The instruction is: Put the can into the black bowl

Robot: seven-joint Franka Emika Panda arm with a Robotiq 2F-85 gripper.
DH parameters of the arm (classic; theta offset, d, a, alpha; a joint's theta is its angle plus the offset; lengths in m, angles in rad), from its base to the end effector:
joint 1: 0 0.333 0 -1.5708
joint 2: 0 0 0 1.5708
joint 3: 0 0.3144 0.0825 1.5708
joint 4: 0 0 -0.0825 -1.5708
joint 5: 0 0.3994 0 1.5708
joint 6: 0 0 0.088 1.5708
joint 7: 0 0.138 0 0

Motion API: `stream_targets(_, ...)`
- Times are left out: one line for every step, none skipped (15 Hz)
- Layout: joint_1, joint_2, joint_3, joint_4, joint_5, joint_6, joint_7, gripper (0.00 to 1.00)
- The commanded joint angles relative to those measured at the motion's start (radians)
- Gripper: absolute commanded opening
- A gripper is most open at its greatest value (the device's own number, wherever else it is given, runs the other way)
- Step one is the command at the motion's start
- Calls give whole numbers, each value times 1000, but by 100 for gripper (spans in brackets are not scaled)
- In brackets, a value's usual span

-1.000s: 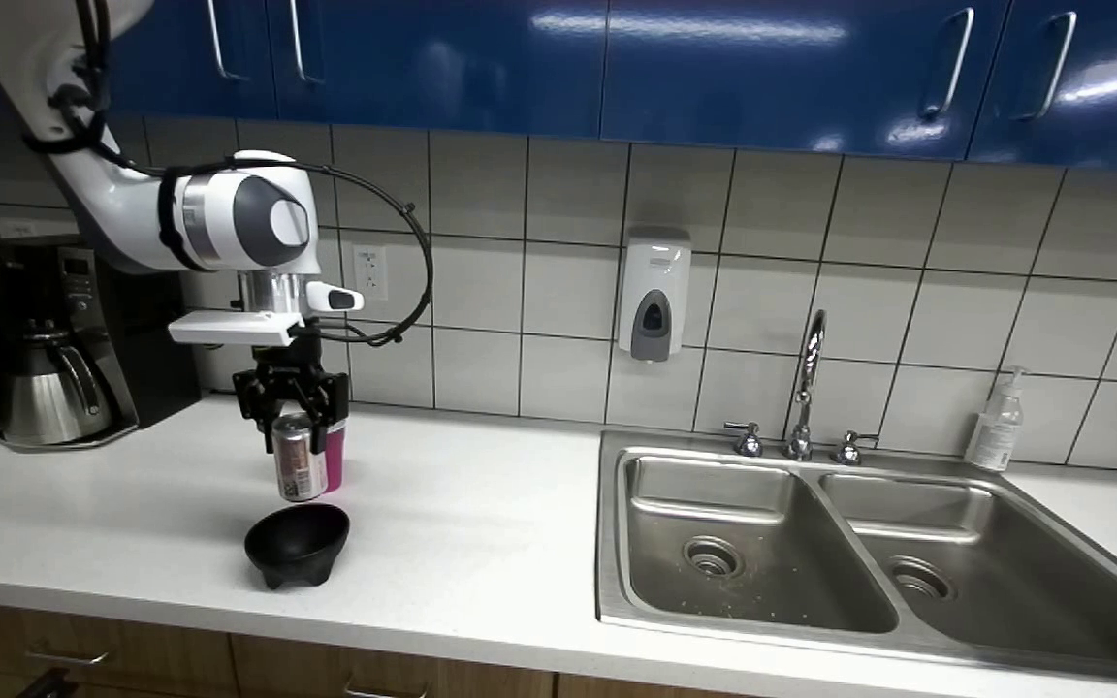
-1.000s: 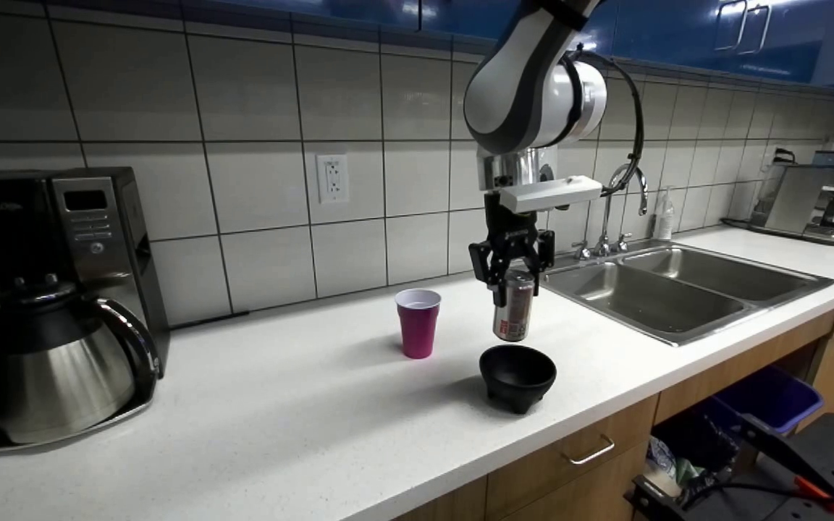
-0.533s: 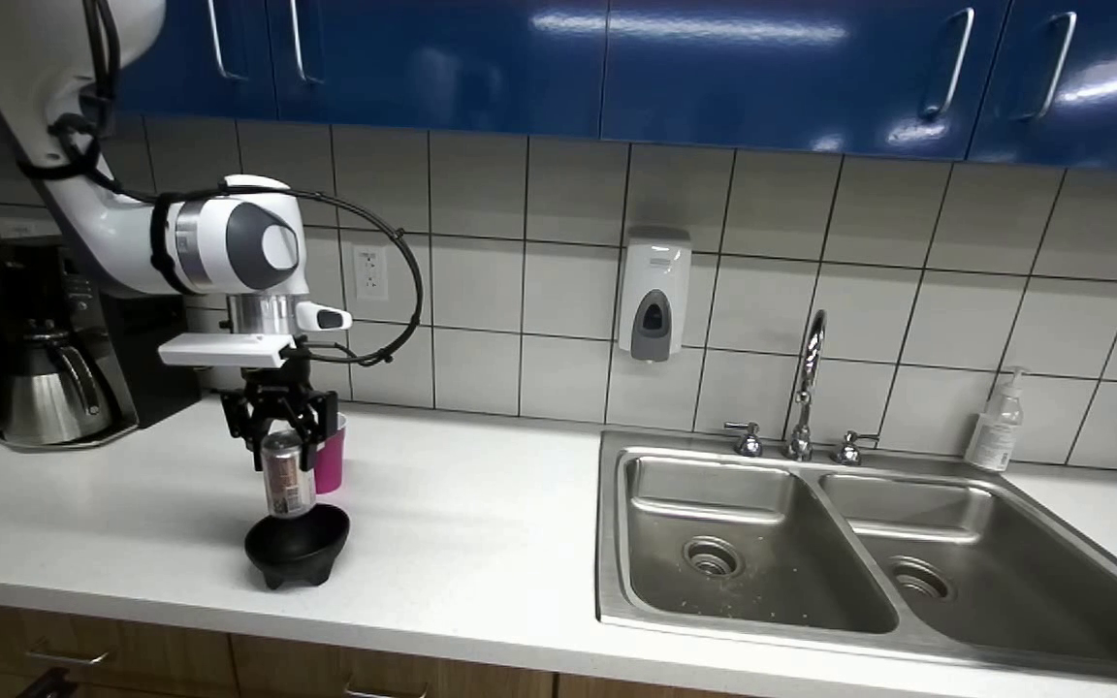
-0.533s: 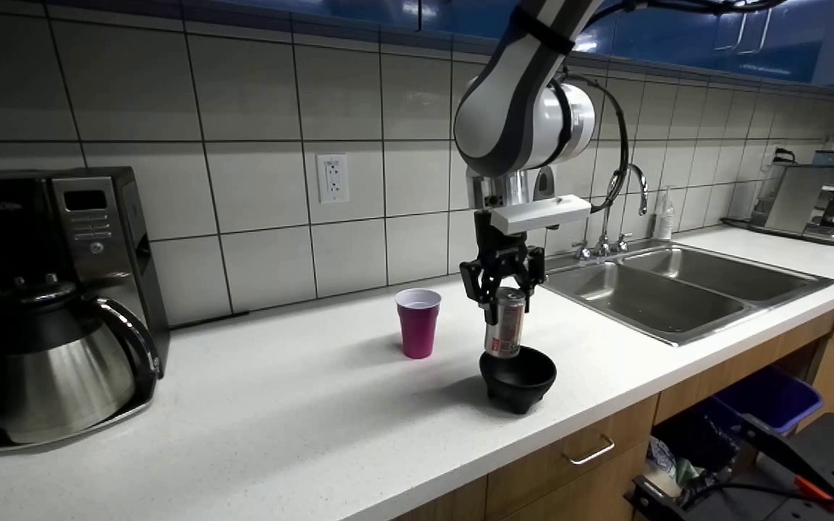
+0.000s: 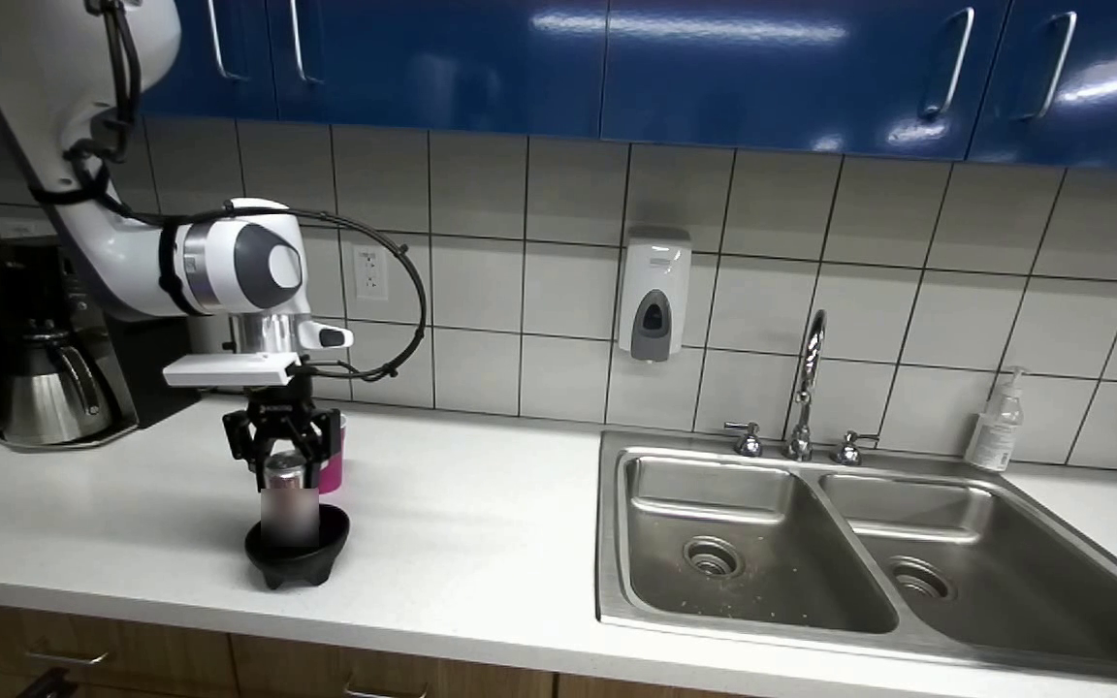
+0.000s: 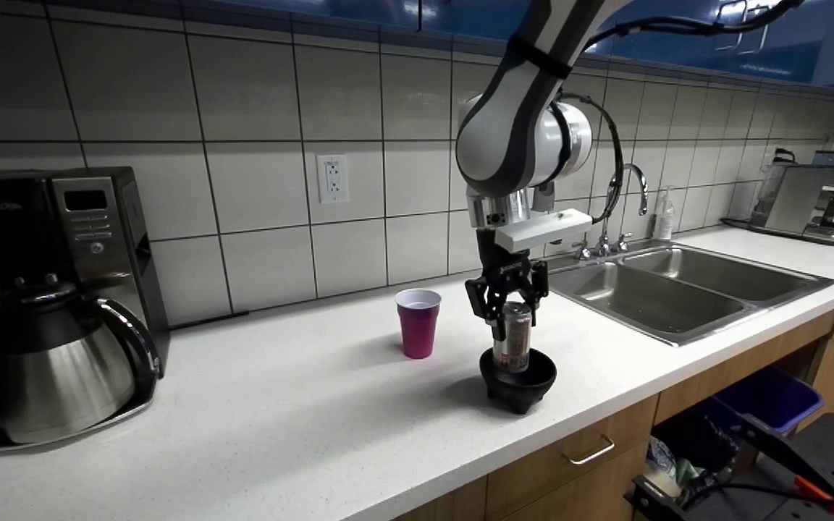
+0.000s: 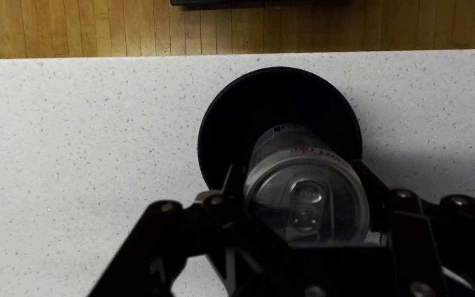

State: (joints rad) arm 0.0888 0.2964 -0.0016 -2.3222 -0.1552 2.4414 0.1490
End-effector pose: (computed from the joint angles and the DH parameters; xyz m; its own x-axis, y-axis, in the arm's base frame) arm 0.5026 0.0405 0.1536 0.9843 0.0562 -0.1674 0.0742 -0.9918 0.1037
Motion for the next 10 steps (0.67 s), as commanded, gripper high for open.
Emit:
stream_targets(16, 30, -13, 30, -42, -3, 33, 40)
stream_targets(16, 37, -14, 34, -44, -4, 33, 40)
stream_targets(17, 43, -13, 37, -43, -2, 32, 40)
stream_targets(18, 48, -14, 41, -43, -1, 32, 40)
stream_targets(20, 56, -15, 45, -44, 3, 35, 40)
stream_targets(23, 62, -18, 49, -46, 6, 42, 40)
stream_targets(24, 67, -19, 52, -46, 8, 44, 40)
stream_targets(26, 75, -22, 56, -48, 10, 47, 40)
stream_targets(28, 80, -25, 59, -48, 12, 47, 40)
stream_targets(31, 88, -28, 62, -49, 14, 47, 40)
